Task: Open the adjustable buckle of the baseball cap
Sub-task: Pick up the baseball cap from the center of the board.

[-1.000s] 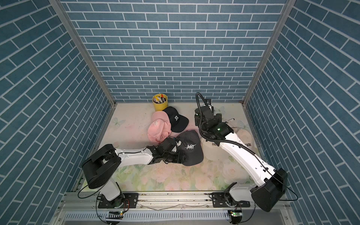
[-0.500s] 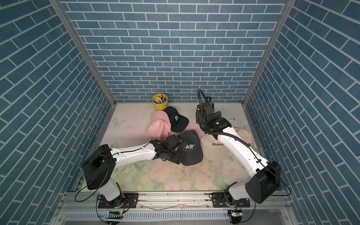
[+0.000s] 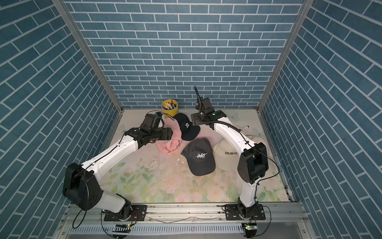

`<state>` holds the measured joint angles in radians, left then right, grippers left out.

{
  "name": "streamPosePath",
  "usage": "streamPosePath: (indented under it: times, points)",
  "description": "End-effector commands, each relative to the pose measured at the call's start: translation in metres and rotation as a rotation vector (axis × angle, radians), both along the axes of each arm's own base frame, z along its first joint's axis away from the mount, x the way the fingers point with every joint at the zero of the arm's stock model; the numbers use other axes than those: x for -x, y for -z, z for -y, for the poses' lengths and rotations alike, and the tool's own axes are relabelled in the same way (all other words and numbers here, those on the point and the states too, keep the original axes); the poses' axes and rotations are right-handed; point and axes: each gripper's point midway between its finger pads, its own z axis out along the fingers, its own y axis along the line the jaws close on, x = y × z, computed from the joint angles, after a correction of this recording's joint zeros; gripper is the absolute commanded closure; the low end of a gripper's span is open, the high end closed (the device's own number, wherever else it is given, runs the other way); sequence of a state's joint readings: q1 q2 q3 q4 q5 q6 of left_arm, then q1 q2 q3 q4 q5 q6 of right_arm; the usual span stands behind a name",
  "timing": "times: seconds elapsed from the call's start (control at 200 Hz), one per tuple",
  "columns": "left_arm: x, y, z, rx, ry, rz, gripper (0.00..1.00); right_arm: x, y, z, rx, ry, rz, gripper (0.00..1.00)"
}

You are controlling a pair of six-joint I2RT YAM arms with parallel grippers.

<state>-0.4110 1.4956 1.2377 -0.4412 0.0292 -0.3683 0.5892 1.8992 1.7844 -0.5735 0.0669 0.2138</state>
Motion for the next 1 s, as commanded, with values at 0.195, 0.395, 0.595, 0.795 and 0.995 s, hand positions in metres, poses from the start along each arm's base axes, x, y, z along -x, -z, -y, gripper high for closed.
streamPosePath:
  times: [0.195,0.395,0.595,0.795,0.995]
  points:
    - [-0.060,0.000,-0.056,0.080,-0.130,0.044,0.19,0.001,0.060,-0.067,-0.020,-0.331,-0.214,0.24]
    - [-0.078,0.021,-0.057,0.170,-0.139,0.012,0.18,0.008,0.079,-0.106,-0.191,-0.452,-0.333,0.36]
    - [-0.085,0.024,-0.064,0.169,-0.123,-0.015,0.19,0.014,0.082,-0.128,-0.320,-0.445,-0.421,0.47]
    - [-0.082,0.008,-0.068,0.180,-0.024,0.068,0.19,0.030,0.108,-0.139,-0.290,-0.412,-0.501,0.47]
    - [-0.079,-0.003,-0.068,0.222,0.034,0.145,0.19,0.030,0.118,-0.156,-0.327,-0.399,-0.533,0.46]
